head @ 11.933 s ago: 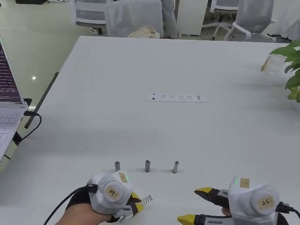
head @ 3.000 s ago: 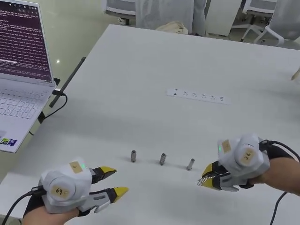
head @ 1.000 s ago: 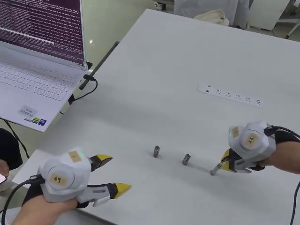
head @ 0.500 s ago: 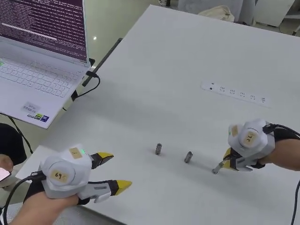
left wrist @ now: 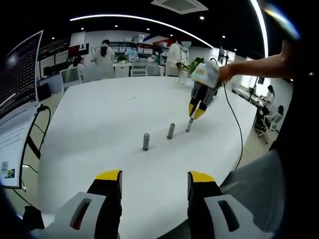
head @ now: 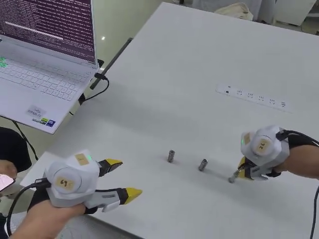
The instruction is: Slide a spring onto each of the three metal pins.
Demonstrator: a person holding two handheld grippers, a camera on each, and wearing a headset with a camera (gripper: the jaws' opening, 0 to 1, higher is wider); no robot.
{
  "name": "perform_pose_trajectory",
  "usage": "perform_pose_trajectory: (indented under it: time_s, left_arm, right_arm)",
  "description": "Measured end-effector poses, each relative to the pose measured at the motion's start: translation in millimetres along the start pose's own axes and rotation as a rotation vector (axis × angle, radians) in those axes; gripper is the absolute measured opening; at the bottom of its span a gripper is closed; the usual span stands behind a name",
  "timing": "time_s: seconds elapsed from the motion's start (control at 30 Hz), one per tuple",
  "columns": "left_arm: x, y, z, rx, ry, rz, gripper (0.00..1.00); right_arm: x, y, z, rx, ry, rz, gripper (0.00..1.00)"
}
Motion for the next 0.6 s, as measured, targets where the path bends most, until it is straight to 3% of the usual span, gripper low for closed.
perform_pose_trajectory:
  time_s: [0.6]
  left_arm:
    - [-2.7, 4.6, 0.0, 0.005, 0.007, -0.010, 0.47]
  right_arm:
    - [2.3, -22.2, 2.1, -0.038, 0.019, -0.024, 0.09]
Point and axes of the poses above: the centre of the closed fingertips' face, and the gripper's own axes: y roughly backward along the fingers, x roughly to its right, z roughly out of its underside, the point moved 9 cm from there along y, roughly backward along the fingers, and after that the axes turned 4 degrees about x, right-handed, at the moved point
